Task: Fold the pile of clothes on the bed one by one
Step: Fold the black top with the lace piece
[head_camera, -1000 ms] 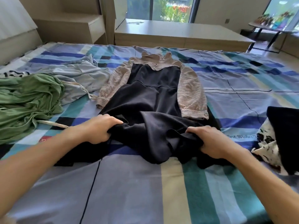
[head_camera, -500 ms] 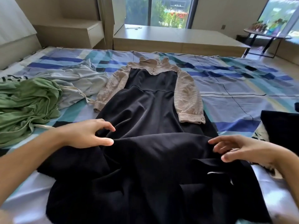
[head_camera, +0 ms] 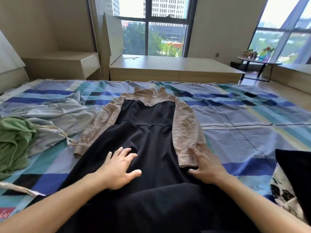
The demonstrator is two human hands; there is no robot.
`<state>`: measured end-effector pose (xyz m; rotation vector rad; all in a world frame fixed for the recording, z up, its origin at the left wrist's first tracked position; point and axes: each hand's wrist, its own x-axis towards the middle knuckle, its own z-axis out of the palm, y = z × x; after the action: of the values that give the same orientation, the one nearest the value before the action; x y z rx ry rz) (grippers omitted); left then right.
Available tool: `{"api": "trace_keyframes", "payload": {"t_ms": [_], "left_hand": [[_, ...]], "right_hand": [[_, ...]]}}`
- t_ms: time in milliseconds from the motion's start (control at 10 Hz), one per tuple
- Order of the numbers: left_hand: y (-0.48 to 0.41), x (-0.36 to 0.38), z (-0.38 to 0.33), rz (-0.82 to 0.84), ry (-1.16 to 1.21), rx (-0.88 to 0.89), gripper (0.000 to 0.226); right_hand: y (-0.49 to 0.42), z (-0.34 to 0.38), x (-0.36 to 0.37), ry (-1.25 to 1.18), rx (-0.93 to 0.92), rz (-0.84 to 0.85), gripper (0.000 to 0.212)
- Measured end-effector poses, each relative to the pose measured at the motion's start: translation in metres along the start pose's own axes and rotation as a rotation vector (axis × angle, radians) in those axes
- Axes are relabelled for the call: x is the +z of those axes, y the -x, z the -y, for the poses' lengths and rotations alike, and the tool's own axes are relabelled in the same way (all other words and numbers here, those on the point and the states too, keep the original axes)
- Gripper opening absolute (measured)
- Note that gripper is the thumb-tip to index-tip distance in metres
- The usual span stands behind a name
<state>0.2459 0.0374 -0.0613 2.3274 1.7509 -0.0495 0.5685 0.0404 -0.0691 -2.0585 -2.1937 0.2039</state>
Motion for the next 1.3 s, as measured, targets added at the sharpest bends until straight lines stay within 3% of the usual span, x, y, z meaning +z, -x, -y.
{"api": "trace_keyframes", "payload": {"t_ms": [100,200,300,400,500,600,700,800,900,1000,1100,1200,1300], "left_hand": [[-0.015,-0.007,0.030,-0.187,0.032,-0.197,0.088],[0.004,0.000,0.066,-0.174,0.017,-0.440,0.109],[0.027,0.008,0.083,-0.102,0.050,-0.508,0.125],[0.031,0.014,0.089,-0.085,0.133,-0.399,0.117],[0.039,0.006,0.086,-0.046,0.186,-0.267,0.104],[0.078,-0.010,0.087,0.055,0.192,-0.103,0.094],[0.126,-0.045,0.079,0.140,0.241,-0.002,0.078],[0.163,-0.042,0.098,-0.143,-0.150,0.414,0.080],[0.165,-0.058,0.063,0.092,-0.136,0.247,0.069],[0.147,-0.046,0.049,0.140,-0.129,0.267,0.035],[0.098,-0.042,0.026,0.167,-0.102,0.140,0.061],[0.049,-0.026,-0.016,0.136,0.012,0.168,0.061],[0.000,-0.009,-0.054,0.082,0.092,0.168,0.066]], "right_hand": [[-0.021,-0.008,0.017,-0.022,0.085,0.025,0.082],[-0.017,-0.016,0.028,-0.046,0.239,-0.106,0.098],[-0.008,-0.015,0.024,-0.107,0.325,-0.192,0.110],[-0.001,-0.005,0.020,-0.259,0.291,-0.080,0.110],[0.010,-0.002,0.007,-0.385,0.159,0.056,0.093],[0.040,-0.006,-0.027,-0.328,0.044,0.284,0.061],[0.072,-0.021,-0.056,-0.210,-0.072,0.564,0.042],[0.094,-0.030,-0.078,-0.049,-0.123,0.788,0.032],[0.092,-0.040,-0.071,0.000,-0.079,0.760,0.008],[0.068,-0.054,-0.062,-0.207,-0.061,0.551,0.020],[0.031,-0.057,-0.083,-0.536,-0.013,0.316,0.012],[-0.009,-0.064,-0.127,-0.901,0.060,-0.029,0.011],[-0.044,-0.101,-0.183,-1.105,0.166,-0.393,0.009]]}}
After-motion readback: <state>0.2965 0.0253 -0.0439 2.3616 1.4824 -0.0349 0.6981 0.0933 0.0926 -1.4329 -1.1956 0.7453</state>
